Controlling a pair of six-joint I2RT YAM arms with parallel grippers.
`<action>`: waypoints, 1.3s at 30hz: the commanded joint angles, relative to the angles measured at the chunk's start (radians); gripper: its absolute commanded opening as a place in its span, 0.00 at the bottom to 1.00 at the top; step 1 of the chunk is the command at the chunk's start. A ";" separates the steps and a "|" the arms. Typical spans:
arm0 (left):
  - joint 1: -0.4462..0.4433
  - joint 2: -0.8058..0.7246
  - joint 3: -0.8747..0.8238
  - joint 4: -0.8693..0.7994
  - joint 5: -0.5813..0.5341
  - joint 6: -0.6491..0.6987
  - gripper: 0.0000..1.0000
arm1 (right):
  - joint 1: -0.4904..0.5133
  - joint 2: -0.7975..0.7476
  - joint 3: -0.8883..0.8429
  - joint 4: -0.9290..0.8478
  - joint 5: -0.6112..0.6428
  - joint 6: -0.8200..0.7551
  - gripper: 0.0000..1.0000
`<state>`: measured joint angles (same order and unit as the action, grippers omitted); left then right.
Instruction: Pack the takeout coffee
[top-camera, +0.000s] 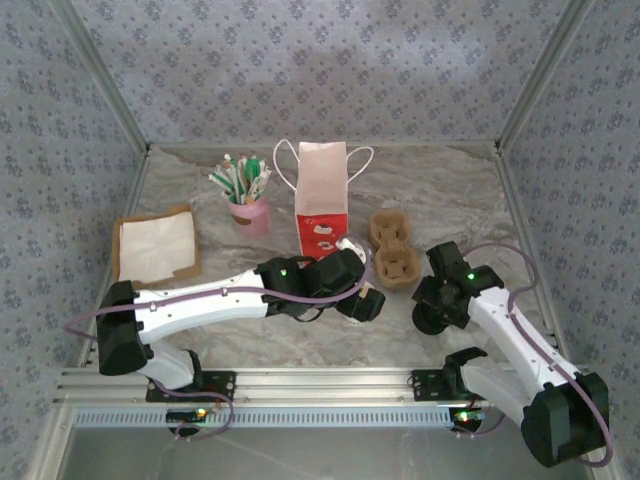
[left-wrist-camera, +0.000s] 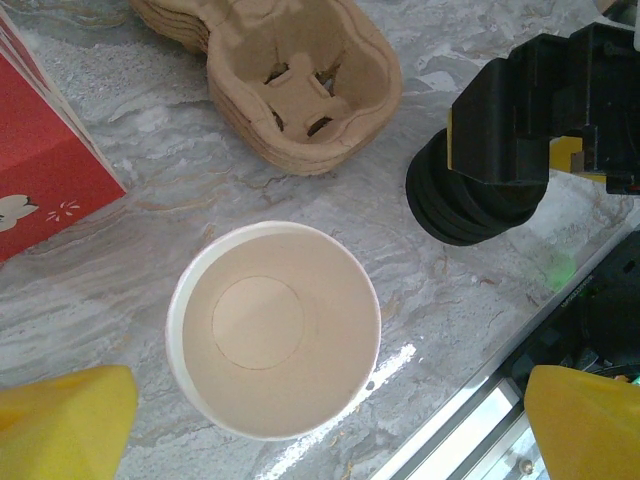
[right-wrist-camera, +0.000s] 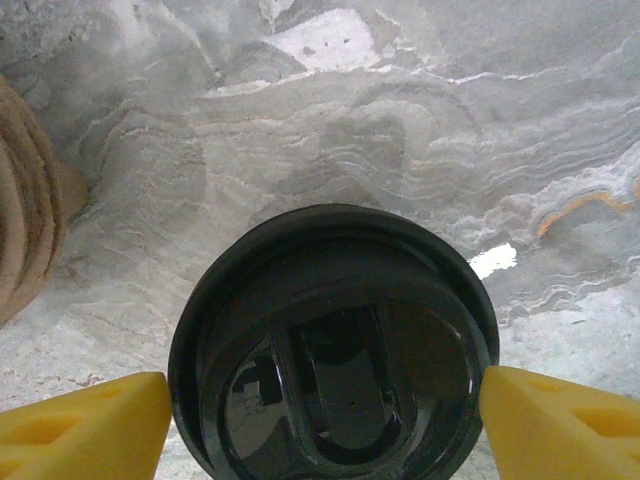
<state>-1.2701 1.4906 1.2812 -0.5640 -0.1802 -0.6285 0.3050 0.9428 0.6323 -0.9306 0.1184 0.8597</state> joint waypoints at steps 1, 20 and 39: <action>-0.005 -0.016 0.021 0.017 -0.015 0.012 0.99 | -0.008 -0.021 -0.023 0.020 -0.009 -0.011 0.80; -0.004 -0.009 0.015 0.023 -0.015 0.007 0.99 | -0.014 -0.011 -0.032 0.044 -0.040 -0.024 0.68; -0.004 -0.012 0.006 0.029 -0.018 0.002 1.00 | -0.017 -0.051 -0.016 -0.007 -0.019 -0.042 0.78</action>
<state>-1.2701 1.4906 1.2812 -0.5488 -0.1802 -0.6289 0.2939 0.9028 0.6048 -0.9012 0.0902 0.8299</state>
